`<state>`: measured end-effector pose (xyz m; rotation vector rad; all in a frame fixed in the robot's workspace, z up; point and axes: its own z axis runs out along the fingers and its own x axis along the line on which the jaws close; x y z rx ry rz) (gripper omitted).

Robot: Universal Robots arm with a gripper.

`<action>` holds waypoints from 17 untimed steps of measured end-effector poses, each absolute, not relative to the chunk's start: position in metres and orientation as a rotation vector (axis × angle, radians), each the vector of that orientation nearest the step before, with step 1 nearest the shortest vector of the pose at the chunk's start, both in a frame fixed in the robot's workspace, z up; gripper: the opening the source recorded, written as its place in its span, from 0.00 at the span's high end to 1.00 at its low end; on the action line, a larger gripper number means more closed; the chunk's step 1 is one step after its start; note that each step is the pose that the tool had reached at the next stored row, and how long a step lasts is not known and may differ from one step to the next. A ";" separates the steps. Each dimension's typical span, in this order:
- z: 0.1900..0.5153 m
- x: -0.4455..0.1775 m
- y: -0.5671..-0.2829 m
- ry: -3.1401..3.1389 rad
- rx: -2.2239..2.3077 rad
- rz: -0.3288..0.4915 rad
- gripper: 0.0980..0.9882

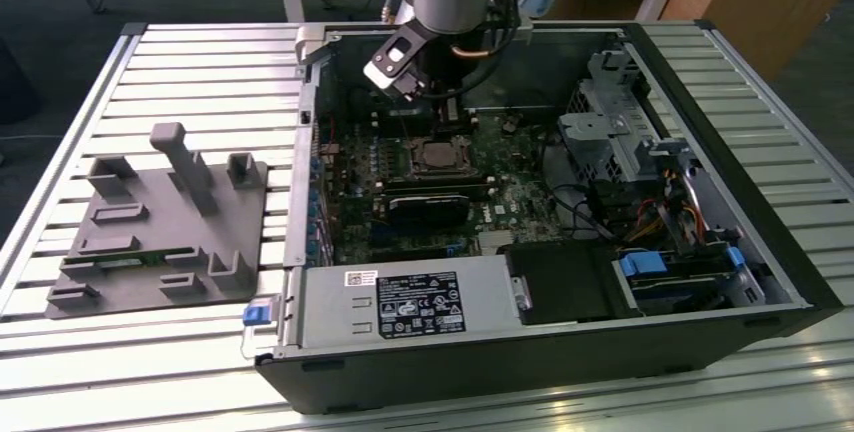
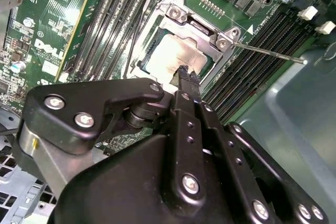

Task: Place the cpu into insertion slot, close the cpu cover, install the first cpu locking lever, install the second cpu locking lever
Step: 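Install the first cpu locking lever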

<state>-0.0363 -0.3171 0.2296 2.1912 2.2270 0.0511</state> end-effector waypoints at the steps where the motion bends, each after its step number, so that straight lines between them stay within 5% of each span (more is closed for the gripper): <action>1: 0.230 -0.036 -0.317 2.227 2.191 0.051 0.99; 17: 0.258 -0.036 -0.317 2.284 2.133 0.052 0.99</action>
